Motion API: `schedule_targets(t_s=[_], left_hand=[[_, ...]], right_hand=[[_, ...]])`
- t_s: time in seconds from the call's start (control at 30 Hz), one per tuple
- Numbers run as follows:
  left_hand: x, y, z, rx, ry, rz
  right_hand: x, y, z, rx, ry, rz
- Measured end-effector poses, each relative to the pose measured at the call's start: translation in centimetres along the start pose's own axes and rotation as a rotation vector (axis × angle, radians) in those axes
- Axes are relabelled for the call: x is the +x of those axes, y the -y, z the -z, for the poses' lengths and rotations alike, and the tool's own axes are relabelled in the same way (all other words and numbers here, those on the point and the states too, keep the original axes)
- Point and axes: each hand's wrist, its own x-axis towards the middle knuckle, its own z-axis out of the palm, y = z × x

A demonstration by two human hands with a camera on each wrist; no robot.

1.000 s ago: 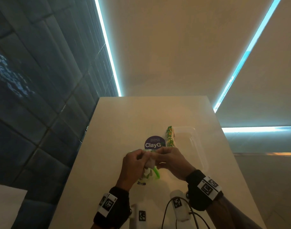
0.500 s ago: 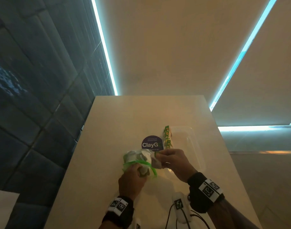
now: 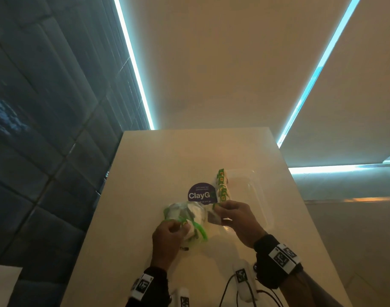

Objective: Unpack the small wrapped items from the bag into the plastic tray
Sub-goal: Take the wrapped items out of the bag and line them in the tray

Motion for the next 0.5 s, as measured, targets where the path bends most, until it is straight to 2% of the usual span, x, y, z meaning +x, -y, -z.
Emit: schedule_targets(t_s=[0.13, 0.37, 0.5], left_hand=[[0.1, -1.1, 1.2, -0.281, 0.115, 0.078], [0.7, -3.0, 1.8, -0.238, 0.148, 0.020], [0.4, -4.5, 2.0, -0.212, 0.180, -0.055]], right_hand=[[0.0, 0.0, -1.0, 0.045, 0.062, 0.010], [0.3, 0.8, -3.0, -0.029, 0.189, 0.008], [0.5, 1.0, -4.0, -0.123, 0.171, 0.052]])
